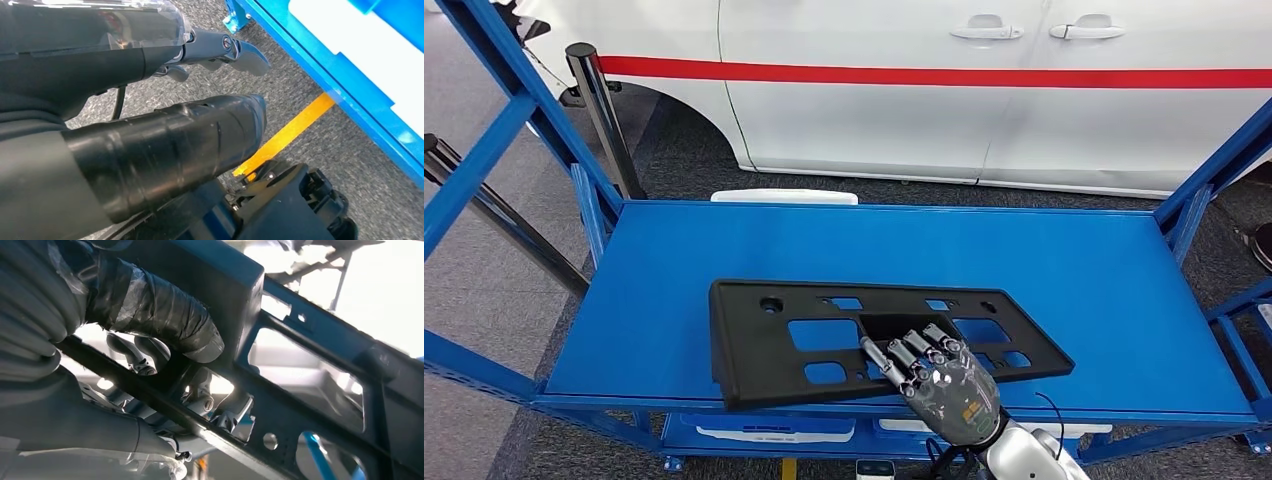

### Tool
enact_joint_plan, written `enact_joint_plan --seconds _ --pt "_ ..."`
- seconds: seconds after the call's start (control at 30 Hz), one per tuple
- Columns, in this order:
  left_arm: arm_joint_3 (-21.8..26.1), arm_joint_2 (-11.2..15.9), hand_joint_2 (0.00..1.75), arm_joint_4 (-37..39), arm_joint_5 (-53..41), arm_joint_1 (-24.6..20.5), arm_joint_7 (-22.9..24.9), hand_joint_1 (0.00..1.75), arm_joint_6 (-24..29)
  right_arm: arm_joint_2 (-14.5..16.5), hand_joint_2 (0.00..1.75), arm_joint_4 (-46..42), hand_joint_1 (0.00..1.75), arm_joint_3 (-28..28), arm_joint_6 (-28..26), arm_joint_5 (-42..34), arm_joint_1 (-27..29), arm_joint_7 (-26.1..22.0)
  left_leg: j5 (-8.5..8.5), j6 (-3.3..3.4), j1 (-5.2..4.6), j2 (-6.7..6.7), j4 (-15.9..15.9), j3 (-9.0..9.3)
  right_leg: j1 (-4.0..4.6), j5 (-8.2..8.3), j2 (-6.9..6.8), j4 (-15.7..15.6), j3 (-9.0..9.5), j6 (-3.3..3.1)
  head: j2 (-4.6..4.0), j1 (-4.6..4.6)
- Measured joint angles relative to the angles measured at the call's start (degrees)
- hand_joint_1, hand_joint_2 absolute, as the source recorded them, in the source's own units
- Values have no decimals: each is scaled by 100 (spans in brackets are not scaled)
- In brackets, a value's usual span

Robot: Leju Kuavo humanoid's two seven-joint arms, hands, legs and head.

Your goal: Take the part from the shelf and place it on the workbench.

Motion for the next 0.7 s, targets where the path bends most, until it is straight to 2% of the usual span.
enact_joint_plan --seconds 0.07,0.27,0.53,0.6,0.7 --pt "25 -5 0 0 6 0 -41 0 -11 80 175 -152 175 -191 1 0 87 -300 0 0 0 0 0 0 0 0 0 0 0 0 0 0" --pt "76 -14 0 0 2 -1 -90 0 -46 221 175 -395 175 -482 2 0 220 -570 0 0 0 0 0 0 0 0 0 0 -1 0 0 0" --pt "127 -14 0 0 -13 1 -190 0 -422 608 175 -584 175 -1082 2 0 343 -2290 0 0 1 0 0 0 1 -1 0 0 0 0 0 0" --pt "129 -14 0 1 -38 0 -180 0 -455 653 175 -578 175 -1269 3 -1 317 -2521 0 0 0 0 -1 0 1 0 0 0 1 0 0 0" --pt "134 -13 0 0 -63 0 -162 0 -532 653 175 -521 175 -1429 5 -1 182 -2559 0 0 0 1 -1 0 0 0 1 0 2 0 0 0"
